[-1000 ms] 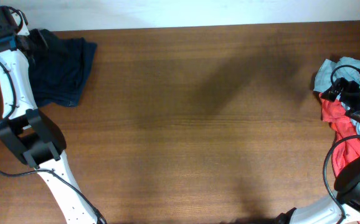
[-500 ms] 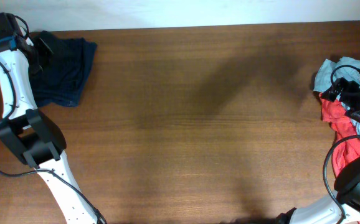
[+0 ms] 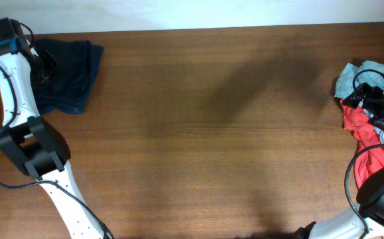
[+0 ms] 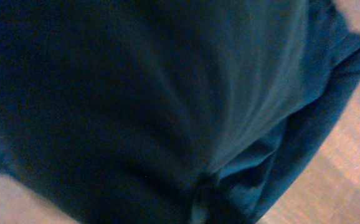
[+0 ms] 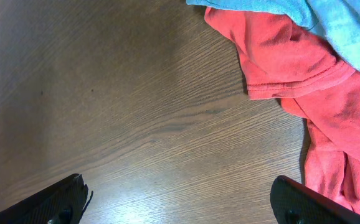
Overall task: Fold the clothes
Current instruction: 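Lower and release the black bundle on the navy stack with the left gripper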
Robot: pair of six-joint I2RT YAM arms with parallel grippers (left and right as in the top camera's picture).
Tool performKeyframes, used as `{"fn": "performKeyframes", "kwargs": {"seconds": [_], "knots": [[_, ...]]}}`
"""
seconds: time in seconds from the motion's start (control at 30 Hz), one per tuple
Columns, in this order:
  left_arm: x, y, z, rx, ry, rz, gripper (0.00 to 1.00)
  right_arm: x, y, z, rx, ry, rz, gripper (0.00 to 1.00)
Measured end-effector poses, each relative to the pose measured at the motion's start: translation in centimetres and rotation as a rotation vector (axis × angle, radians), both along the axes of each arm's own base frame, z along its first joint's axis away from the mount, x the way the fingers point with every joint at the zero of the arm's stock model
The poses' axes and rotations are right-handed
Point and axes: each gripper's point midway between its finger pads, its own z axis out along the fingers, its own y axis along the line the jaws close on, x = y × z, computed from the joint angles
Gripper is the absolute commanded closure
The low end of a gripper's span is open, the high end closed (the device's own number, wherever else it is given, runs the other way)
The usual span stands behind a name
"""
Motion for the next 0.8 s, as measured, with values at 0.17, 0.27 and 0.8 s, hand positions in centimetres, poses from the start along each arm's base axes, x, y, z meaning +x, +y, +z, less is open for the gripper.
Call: {"fn": "performKeyframes", "kwargs": {"seconds": [0.17, 0.27, 0.8], "knots": [[-1.1, -0.5, -0.3, -0.014, 0.046, -0.036, 0.01, 0.0, 0.0, 0.0, 0.0, 0.0, 0.001, 0.01], [-1.1, -1.4, 0.8, -0.07, 0.019, -0.084, 0.01, 0.0, 0.0, 0.0, 0.0, 0.0, 0.0, 0.01], [1.8, 0.7, 9.9, -0.119, -0.36, -0.26, 0.99, 0.0, 0.0, 0.0, 0.0, 0.0, 0.001, 0.01]]}}
